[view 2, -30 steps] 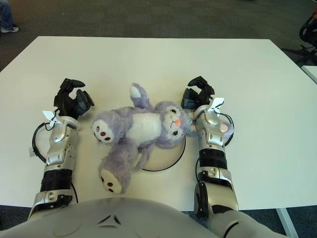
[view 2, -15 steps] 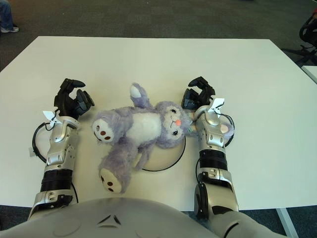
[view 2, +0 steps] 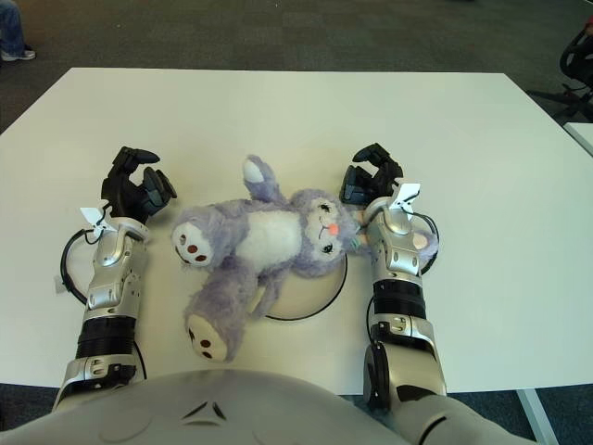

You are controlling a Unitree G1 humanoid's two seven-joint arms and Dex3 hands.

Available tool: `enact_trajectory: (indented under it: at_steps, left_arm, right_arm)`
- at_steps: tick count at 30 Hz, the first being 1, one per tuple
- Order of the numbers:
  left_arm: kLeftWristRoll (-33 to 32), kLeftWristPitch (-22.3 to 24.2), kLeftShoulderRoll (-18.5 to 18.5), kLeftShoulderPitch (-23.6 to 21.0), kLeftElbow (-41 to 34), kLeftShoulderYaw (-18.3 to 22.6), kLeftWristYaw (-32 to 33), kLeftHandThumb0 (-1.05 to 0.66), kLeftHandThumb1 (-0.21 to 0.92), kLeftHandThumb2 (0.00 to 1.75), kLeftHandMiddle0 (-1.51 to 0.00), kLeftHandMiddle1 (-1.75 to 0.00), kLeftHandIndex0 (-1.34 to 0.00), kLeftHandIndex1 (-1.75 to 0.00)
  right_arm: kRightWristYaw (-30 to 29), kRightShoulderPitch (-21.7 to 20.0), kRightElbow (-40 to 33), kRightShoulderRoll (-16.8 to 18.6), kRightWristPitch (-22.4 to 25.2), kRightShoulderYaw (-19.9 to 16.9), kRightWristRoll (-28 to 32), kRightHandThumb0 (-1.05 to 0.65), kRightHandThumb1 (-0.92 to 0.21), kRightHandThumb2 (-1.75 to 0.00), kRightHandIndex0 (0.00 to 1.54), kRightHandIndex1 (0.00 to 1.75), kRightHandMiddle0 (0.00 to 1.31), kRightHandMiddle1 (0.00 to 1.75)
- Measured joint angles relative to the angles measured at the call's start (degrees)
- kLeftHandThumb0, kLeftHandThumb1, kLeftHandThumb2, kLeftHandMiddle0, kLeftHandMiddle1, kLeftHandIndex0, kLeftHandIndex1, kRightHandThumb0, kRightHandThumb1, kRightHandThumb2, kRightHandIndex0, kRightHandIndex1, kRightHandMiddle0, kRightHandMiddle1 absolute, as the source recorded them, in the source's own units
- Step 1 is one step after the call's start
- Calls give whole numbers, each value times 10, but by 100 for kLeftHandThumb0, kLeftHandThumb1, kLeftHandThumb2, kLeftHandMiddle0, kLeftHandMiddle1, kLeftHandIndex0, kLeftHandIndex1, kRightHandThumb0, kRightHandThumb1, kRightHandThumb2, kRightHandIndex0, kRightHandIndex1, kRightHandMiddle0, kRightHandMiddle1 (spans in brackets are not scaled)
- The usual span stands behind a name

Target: Put the doll into the plate.

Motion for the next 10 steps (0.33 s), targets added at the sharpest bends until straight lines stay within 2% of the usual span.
enact_trajectory:
  at_steps: [10]
  left_arm:
    - [0,0,0,1,-2,-1,0,-44,45,115,-111,-175,-51,-175]
  right_arm:
    - [0,2,-3,0,0,0,0,-1,2,-170,85,175,64,175]
